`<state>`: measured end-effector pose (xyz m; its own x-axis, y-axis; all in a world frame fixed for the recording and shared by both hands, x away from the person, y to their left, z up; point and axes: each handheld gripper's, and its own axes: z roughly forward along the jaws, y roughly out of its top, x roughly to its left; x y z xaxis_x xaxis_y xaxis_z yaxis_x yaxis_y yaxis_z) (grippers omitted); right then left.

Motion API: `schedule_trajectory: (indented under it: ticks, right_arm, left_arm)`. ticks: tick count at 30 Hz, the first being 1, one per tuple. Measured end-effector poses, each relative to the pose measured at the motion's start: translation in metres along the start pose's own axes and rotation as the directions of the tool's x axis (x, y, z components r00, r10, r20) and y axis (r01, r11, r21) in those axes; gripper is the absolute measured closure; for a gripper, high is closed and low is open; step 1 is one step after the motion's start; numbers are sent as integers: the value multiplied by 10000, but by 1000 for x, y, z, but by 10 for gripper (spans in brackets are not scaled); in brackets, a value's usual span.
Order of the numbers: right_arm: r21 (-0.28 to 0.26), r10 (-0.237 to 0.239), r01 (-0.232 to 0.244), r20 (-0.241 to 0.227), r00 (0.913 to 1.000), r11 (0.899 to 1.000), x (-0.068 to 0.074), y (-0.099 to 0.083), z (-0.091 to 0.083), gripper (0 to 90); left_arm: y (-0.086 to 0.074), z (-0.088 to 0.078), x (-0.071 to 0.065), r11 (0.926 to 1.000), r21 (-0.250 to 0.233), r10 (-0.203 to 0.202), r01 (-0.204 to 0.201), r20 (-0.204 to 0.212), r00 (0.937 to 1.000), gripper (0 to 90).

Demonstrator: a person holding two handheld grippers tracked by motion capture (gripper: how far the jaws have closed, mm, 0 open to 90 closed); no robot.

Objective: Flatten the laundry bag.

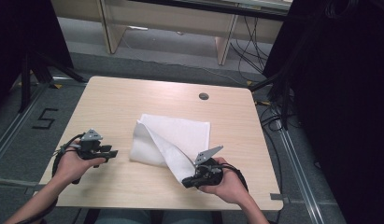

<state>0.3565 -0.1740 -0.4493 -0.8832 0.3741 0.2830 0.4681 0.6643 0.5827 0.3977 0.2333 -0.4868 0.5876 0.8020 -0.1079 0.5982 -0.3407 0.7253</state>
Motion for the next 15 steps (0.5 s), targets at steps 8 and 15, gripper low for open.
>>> schedule_trajectory:
  ticks: [8, 15]
  right_arm:
    - [494, -203, 215, -241, 9995, 9985, 4, -4, 2, 872]
    - [715, -24, 52, -399, 9992, 9974, 1, -12, -1, 871]
  left_arm:
    - [-1, -1, -5, 9998, -183, 62, -64, -120, 9999, 578]
    - [-3, -3, -7, 9992, -388, -88, 78, -254, 9996, 563]
